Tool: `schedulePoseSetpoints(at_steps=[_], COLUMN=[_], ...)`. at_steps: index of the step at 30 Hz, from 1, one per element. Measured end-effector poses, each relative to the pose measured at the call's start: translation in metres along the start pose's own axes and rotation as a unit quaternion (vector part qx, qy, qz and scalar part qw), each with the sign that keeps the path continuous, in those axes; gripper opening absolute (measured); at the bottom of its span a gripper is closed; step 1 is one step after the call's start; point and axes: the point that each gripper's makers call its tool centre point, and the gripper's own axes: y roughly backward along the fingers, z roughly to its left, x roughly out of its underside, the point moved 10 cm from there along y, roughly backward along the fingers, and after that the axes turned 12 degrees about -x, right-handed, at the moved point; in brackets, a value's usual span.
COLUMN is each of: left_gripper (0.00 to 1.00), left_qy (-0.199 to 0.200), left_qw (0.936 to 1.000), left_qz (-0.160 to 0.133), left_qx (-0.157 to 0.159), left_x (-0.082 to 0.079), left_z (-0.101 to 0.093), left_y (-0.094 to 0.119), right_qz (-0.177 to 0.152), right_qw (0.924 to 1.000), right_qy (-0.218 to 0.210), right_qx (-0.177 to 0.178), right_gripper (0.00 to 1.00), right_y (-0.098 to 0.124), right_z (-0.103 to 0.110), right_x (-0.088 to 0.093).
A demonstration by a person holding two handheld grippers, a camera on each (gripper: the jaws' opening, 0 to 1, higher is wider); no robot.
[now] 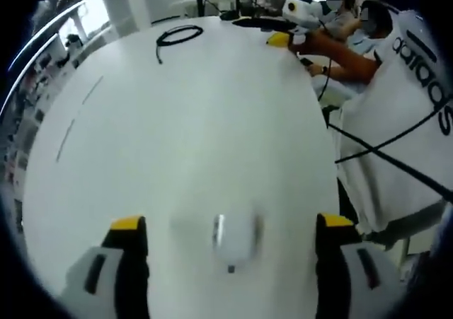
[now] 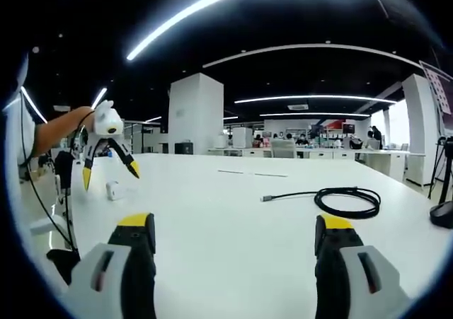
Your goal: Plug the desk Type‑C cable into the charger adapter.
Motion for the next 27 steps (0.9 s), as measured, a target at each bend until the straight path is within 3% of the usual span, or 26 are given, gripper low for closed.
schedulePoseSetpoints(at_steps=[5,7,10,16,25,26,27], left_gripper=[1.0,1.0,1.0,1.0,1.0,1.0,1.0], left_qy=[0.028,0.051,0.049,0.109,0.142,0.143,0.146], left_qw=[0.9991,0.997,0.9946,0.9797,0.9585,0.9514,0.9498], left_qz=[-0.029,-0.053,-0.082,-0.149,-0.214,-0.229,-0.231], left_qx=[-0.015,-0.024,-0.042,-0.079,-0.125,-0.148,-0.153], left_x=[0.007,0.009,0.011,0.02,0.033,0.034,0.036], left_z=[0.002,0.002,0.003,0.002,0.005,0.007,0.006], left_y=[0.003,0.004,0.005,0.008,0.008,0.008,0.008], right_qz=[0.003,0.002,0.004,0.006,0.006,0.007,0.007], right_qw=[1.0,1.0,1.0,0.9999,0.9999,0.9998,0.9998], right_qy=[0.003,0.003,0.005,0.01,0.014,0.015,0.015], right_qx=[-0.002,-0.003,-0.004,-0.007,-0.007,-0.007,-0.006], right_gripper=[0.95,0.95,0.95,0.95,0.95,0.95,0.95], right_y=[-0.001,-0.002,-0.003,-0.005,-0.005,-0.004,-0.004], right_z=[0.0,0.0,0.0,0.001,0.002,0.002,0.003], right_x=[-0.001,-0.001,-0.002,-0.005,-0.008,-0.008,-0.008])
